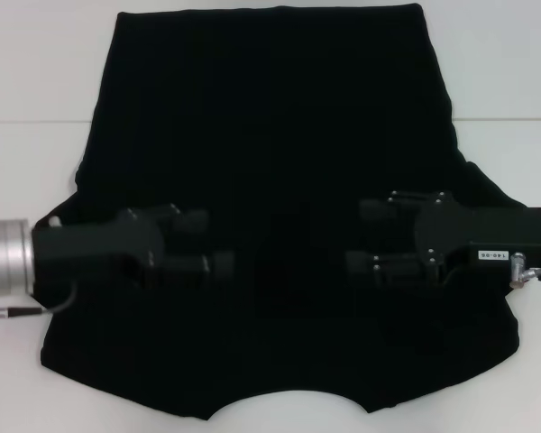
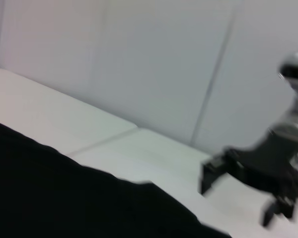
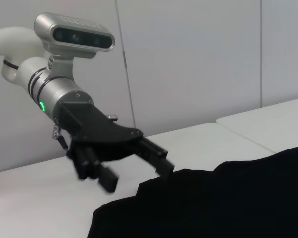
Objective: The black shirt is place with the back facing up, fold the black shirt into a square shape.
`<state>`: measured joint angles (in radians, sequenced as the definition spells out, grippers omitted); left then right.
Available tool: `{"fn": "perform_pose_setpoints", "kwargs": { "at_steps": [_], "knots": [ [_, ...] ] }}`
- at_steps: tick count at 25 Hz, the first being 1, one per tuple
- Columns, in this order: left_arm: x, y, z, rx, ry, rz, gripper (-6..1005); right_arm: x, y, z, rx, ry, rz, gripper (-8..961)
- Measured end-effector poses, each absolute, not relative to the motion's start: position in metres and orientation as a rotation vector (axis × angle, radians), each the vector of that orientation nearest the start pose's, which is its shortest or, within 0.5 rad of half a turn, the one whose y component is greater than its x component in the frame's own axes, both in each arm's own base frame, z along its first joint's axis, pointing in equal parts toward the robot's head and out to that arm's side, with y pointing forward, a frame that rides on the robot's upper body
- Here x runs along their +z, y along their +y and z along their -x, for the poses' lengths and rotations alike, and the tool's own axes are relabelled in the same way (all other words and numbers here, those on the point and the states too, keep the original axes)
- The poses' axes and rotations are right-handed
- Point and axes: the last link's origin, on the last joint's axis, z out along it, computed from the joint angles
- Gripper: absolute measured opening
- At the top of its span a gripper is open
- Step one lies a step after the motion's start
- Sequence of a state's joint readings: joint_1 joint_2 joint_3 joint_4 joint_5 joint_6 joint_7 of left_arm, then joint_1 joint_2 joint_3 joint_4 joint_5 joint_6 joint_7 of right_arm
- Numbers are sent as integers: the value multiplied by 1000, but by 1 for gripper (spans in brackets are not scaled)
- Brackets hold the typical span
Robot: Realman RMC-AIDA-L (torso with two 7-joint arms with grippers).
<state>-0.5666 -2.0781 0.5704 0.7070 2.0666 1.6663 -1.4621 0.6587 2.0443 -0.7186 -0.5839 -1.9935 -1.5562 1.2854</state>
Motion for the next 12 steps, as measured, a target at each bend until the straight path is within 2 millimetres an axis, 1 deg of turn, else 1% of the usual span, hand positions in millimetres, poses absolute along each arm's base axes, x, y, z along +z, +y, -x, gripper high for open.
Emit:
{"fn": "perform_pose_setpoints", "kwargs": {
  "at_steps": [3,5,8,12],
  "knots": [
    [31,341,256,-838,-801,2619,906,-5,359,-222,700,366,2828,855],
    [41,347,264,-839,-905,2537,906,-6,361,-219,703,368,2834,855],
    [55,354,283,-759,-1076,2392,906,-8,364,-214,707,371,2839,855],
    [72,358,310,-592,-1264,2216,905,-11,368,-207,708,371,2842,855]
  ]
}}
